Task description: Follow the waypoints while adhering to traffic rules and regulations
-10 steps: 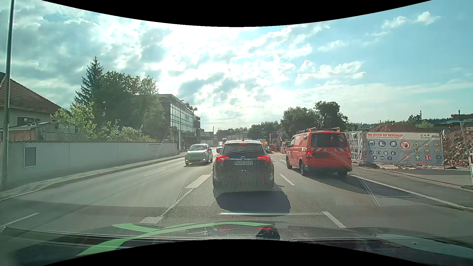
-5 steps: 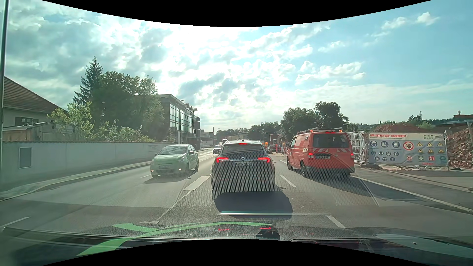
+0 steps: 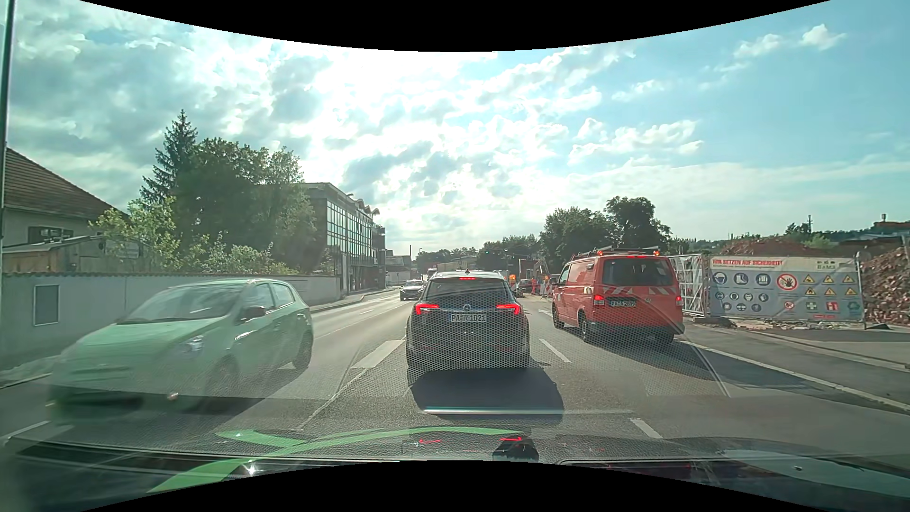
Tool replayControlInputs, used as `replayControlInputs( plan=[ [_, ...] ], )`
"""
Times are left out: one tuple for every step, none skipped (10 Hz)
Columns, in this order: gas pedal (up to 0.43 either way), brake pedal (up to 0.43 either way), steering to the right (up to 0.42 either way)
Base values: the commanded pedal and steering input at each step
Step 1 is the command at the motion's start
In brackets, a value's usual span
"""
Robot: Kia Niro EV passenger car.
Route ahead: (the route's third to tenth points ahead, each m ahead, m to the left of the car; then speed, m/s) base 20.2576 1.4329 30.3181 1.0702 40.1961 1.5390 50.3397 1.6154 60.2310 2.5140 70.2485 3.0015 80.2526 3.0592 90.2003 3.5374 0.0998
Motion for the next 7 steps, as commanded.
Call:
replayControlInputs(
  plan=[
    [0.0,0.165,-0.002],
    [0.0,0.201,-0.003],
    [0.0,0.25,-0.002],
    [0.0,0.25,-0.003],
    [0.0,0.28,-0.003],
    [0.0,0.311,-0.003],
    [0.0,0.354,-0.002]
  ],
)
